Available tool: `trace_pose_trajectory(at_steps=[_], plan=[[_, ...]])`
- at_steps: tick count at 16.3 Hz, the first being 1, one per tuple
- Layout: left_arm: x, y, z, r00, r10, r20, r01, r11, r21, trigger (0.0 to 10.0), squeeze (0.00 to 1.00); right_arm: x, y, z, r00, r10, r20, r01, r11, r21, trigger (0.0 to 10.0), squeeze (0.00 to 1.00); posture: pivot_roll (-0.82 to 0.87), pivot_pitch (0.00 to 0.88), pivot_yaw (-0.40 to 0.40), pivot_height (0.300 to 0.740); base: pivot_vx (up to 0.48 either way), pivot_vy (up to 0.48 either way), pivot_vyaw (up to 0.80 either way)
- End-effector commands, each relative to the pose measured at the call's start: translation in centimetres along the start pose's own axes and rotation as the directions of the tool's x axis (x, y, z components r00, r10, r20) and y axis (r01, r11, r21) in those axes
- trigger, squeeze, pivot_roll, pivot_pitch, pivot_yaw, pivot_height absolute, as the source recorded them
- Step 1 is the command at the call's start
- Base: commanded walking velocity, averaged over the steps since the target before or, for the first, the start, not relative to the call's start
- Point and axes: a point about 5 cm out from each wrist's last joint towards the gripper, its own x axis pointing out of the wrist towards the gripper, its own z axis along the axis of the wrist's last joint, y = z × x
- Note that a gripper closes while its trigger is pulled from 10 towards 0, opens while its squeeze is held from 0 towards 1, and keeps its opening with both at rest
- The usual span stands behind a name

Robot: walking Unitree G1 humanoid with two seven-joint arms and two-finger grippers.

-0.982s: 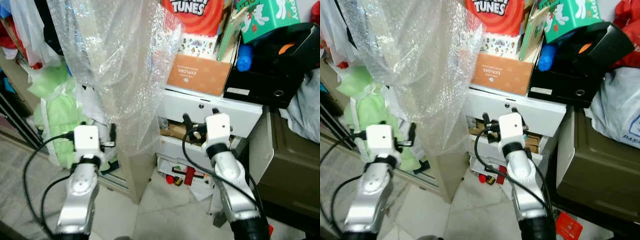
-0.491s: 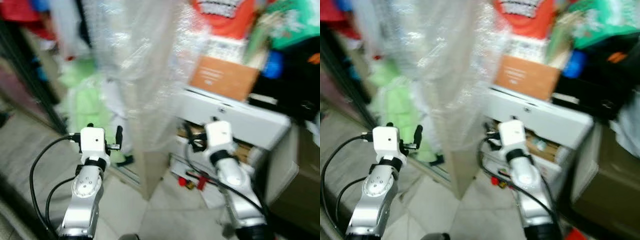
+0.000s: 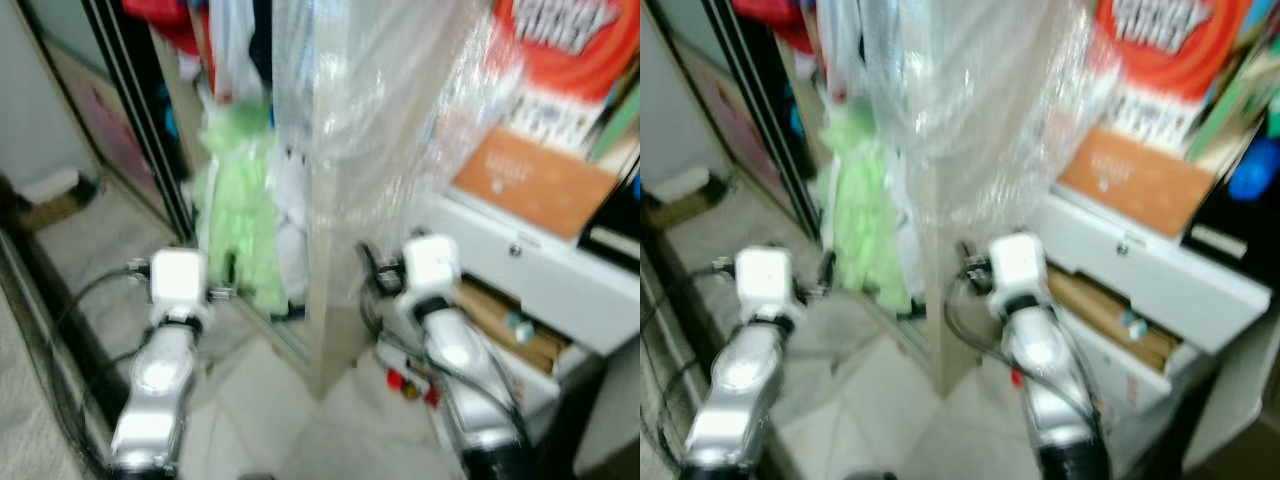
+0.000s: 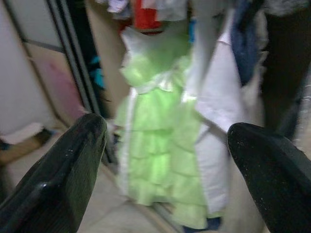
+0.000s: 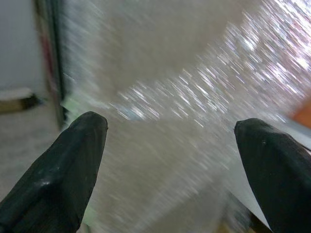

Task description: Clean up the room

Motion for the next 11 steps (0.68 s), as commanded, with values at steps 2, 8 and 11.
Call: trace_pose_trajectory(at_steps=[2, 8, 11], plan=[[0.03, -0.58, 0.17, 1.0, -0.019, 0.008, 0.019, 1.0, -0.014, 10.0, 0.0, -0.12, -0.75, -0.08, 1.0, -0.015, -0.005, 0.015, 1.0, -0.009, 10.0, 0.0, 0.01, 0.0, -0.005, 0.74, 0.0, 0.0, 0.8], [0.09, -0.99, 0.29, 0.999, -0.045, 0.016, 0.045, 0.999, -0.011, 10.0, 0.0, 0.06, -0.84, 0.13, 1.0, -0.012, 0.009, 0.012, 1.0, 0.006, 10.0, 0.0, 0.01, 0.0, -0.009, 0.74, 0.0, 0.0, 0.0], [0.14, -1.07, 0.3, 0.999, -0.046, 0.016, 0.046, 0.999, -0.014, 10.0, 0.0, 0.16, -0.85, 0.25, 1.0, -0.013, 0.014, 0.013, 1.0, 0.001, 10.0, 0.0, 0.01, 0.0, -0.01, 0.74, 0.0, -0.326, 0.0]])
